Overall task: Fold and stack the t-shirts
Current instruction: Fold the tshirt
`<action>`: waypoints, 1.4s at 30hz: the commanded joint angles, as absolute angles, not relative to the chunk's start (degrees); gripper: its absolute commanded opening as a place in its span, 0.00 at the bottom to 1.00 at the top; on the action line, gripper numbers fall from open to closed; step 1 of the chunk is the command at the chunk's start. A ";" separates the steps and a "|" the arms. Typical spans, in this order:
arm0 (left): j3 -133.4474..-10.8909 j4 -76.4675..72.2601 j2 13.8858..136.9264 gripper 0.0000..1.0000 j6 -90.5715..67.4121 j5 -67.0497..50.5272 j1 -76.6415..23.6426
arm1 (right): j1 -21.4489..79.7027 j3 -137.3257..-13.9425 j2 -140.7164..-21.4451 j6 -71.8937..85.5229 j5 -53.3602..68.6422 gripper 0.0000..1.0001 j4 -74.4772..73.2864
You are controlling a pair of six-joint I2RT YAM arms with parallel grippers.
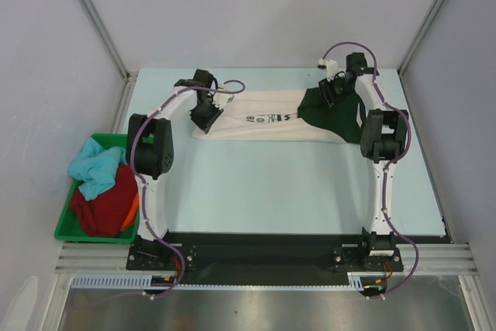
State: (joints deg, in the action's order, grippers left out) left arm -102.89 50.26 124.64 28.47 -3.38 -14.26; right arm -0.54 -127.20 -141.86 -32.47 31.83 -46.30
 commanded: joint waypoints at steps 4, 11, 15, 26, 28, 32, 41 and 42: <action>-102.39 50.63 125.33 0.30 27.16 -5.19 -14.68 | 1.30 -131.31 -144.93 -30.59 29.89 0.43 -43.86; -103.62 50.89 126.30 0.30 26.72 -5.19 -14.68 | 2.11 -132.53 -146.60 -29.62 28.39 0.43 -42.37; -102.40 50.71 126.12 0.30 26.72 -4.83 -14.68 | 2.81 -134.47 -147.39 -28.57 27.95 0.43 -40.52; -98.79 49.92 124.02 0.29 27.16 -3.34 -14.68 | 7.20 -144.41 -148.29 -22.86 25.75 0.51 -27.61; -98.88 49.75 123.84 0.30 27.51 -2.55 -14.68 | 7.38 -142.57 -146.26 -22.06 25.93 0.52 -25.67; -100.72 50.01 122.09 0.37 29.70 -1.76 -14.77 | 6.51 -135.81 -138.20 -21.36 25.58 0.55 -26.02; -95.01 48.34 116.89 0.50 48.86 -0.18 -14.77 | 3.52 -109.44 -118.93 -23.20 25.49 0.59 -23.55; -95.62 48.86 117.24 0.50 50.09 -0.18 -14.77 | 3.43 -106.55 -117.87 -23.20 25.23 0.59 -24.08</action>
